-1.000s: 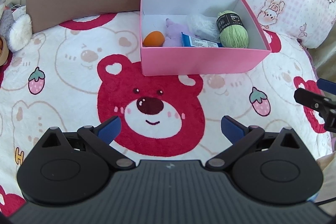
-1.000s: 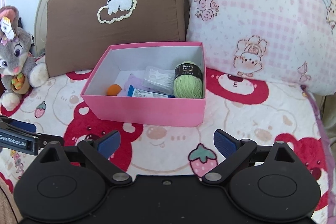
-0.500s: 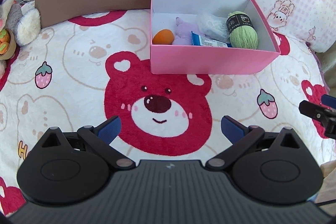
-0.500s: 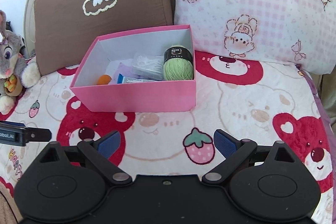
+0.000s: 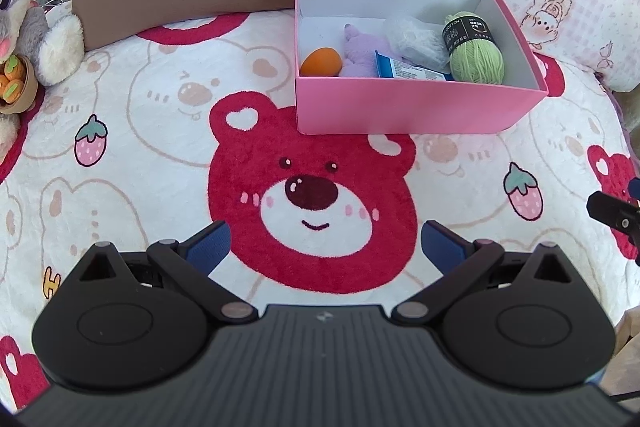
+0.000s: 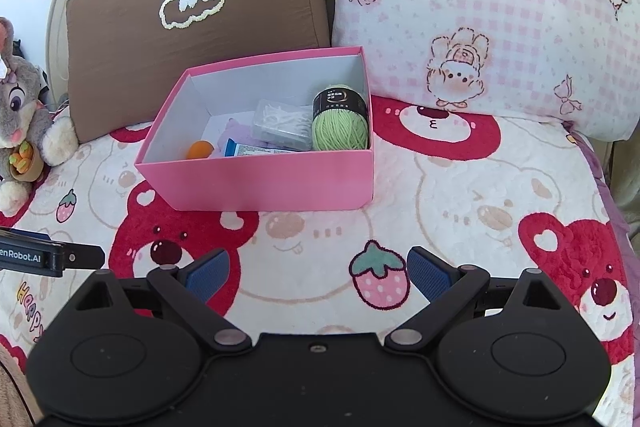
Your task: Organize objects
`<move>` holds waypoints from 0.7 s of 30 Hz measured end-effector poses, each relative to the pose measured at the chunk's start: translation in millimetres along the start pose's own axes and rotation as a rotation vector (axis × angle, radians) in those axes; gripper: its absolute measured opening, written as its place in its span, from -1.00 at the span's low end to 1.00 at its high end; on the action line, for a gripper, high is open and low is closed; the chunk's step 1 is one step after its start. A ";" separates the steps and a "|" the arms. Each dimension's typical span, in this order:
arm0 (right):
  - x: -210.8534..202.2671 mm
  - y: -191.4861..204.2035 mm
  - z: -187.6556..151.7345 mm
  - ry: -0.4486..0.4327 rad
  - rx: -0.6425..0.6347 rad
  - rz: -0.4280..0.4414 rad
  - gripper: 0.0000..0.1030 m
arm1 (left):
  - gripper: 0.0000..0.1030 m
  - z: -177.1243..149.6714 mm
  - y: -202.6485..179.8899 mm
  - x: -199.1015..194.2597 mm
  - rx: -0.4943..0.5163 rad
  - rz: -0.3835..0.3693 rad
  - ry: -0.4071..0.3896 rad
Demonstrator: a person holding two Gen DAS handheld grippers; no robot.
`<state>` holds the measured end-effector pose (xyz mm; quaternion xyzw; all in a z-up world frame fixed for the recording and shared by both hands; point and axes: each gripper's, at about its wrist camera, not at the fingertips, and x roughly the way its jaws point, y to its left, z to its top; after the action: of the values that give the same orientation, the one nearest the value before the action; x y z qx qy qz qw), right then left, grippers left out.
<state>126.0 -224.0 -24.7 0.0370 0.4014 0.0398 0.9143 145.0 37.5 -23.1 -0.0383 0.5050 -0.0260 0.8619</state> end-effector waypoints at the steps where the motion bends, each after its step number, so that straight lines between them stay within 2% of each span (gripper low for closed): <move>1: -0.4 0.1 0.0 0.000 0.000 0.001 0.89 | 1.00 0.2 -0.2 0.2 0.001 0.003 0.003; 8: -7.0 5.0 2.9 0.012 0.020 -0.047 0.89 | 1.00 2.4 2.0 -1.4 0.005 0.033 0.021; 21: -17.5 24.6 7.0 0.055 -0.003 -0.051 0.89 | 1.00 2.7 3.1 -17.9 -0.005 -0.024 0.020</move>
<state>118.3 -201.6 -4.8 0.0242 0.4271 0.0180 0.9037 138.7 42.2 -6.5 -0.0465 0.5132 -0.0355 0.8563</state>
